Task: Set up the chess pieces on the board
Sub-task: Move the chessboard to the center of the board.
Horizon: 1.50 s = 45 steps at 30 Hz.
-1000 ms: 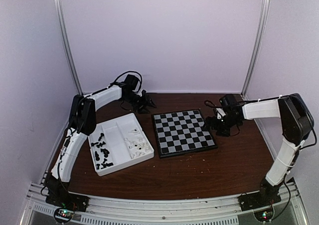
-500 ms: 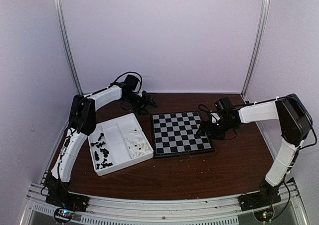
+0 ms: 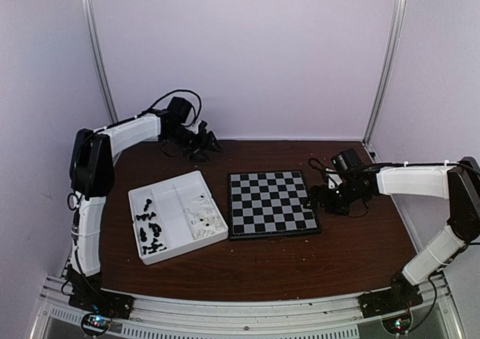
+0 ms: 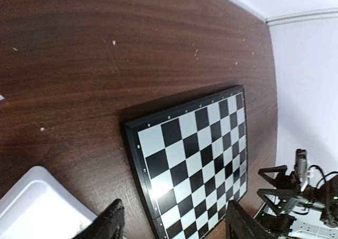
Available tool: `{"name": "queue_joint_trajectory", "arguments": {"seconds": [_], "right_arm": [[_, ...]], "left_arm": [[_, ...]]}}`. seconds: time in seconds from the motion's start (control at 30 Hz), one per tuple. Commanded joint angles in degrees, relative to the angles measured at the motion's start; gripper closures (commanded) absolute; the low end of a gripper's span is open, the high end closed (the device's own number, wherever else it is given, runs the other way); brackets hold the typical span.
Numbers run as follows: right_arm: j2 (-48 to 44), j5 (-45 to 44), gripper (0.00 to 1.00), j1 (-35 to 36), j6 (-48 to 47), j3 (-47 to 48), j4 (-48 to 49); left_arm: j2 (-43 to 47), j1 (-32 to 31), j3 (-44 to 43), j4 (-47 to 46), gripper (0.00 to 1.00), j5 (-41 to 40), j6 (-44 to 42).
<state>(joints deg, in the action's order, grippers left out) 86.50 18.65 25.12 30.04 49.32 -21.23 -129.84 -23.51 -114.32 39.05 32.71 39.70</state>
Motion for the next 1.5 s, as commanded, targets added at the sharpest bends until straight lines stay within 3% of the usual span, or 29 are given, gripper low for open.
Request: {"name": "queue_joint_trajectory", "arguments": {"seconds": [0.0,0.13,0.33,0.47,0.7,1.07,1.33,1.47], "right_arm": [[-0.8,-3.2,0.11,0.0,0.6,1.3,0.2],[-1.0,-3.3,0.10,0.0,1.3,1.4,1.3],[-1.1,-3.4,0.10,0.1,2.1,1.5,2.1],[-0.9,-3.6,0.10,0.0,2.0,2.2,1.8],[-1.7,-4.5,0.10,0.1,2.8,2.5,1.9],[-0.2,-4.3,0.10,0.1,3.1,3.8,2.3],[1.0,-4.2,0.10,0.0,3.3,4.2,2.8],[0.7,-4.2,0.10,0.1,3.4,3.9,3.0]], "left_arm": [[3.3,6.1,2.8,-2.1,0.40,3.4,-8.6],[2.2,9.2,2.5,-1.4,0.52,4.4,-15.5],[-3.8,12.3,0.4,-9.9,0.74,7.3,-14.6],[-9.6,12.2,-2.8,-17.6,0.76,9.7,-10.0],[-19.9,11.9,-12.7,-21.0,0.78,14.8,-2.4],[-23.0,10.0,-16.7,-17.4,0.82,20.3,-0.4],[-23.7,6.8,-17.1,-17.8,0.77,21.0,-0.2],[-23.8,5.2,-17.1,-18.7,0.70,21.3,-1.2]]}}
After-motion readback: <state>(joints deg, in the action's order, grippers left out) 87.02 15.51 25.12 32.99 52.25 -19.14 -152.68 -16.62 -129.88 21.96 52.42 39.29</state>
